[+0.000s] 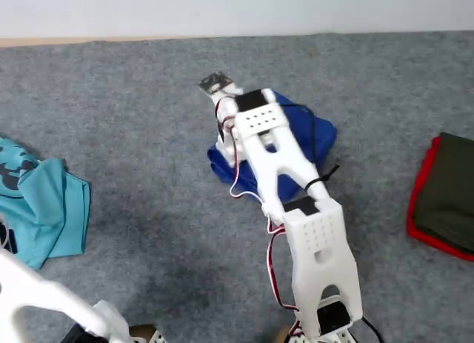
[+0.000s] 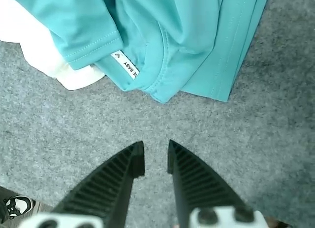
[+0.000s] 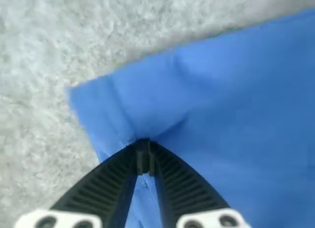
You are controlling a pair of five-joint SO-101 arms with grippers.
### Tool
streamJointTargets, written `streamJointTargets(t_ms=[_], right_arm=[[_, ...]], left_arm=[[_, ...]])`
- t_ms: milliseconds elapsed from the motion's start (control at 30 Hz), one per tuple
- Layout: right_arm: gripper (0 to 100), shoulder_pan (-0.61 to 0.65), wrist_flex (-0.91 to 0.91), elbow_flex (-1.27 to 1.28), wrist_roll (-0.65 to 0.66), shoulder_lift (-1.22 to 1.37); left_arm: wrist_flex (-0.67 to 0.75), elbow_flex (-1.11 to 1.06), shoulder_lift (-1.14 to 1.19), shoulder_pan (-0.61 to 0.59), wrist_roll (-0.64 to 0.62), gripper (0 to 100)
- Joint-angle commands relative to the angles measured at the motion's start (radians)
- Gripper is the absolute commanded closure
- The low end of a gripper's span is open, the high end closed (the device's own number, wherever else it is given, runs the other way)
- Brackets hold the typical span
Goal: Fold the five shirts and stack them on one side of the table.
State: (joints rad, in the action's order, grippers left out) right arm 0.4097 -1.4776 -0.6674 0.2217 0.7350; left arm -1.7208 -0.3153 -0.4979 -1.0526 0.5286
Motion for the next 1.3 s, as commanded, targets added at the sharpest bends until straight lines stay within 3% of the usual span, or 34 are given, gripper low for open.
streamJointTargets(t_ms=[0,433,567,700,867,1267], right_arm=[[98.9,-0.065,-0.019,-0.023,-0.044,-0.134],[98.7,-0.156,-0.117,-0.021,-0.715,-0.219],[92.6,-0.177,-0.12,-0.018,-0.75,-0.162],[73.0,-0.214,-0.114,-0.021,-0.893,-0.111],[51.7,-0.211,-0.082,-0.021,-0.961,-0.061],[52.4,-0.216,0.163,-0.023,-0.957,0.124]], left_arm=[[-0.006,0.008,-0.031,0.005,0.009,91],[-0.006,0.012,-0.031,0.005,0.009,91],[-0.006,0.012,-0.031,0.006,0.009,91],[-0.006,0.012,-0.031,0.006,0.009,91],[-0.009,0.008,-0.031,0.055,0.006,91],[-0.005,0.008,-0.029,0.084,0.005,91]])
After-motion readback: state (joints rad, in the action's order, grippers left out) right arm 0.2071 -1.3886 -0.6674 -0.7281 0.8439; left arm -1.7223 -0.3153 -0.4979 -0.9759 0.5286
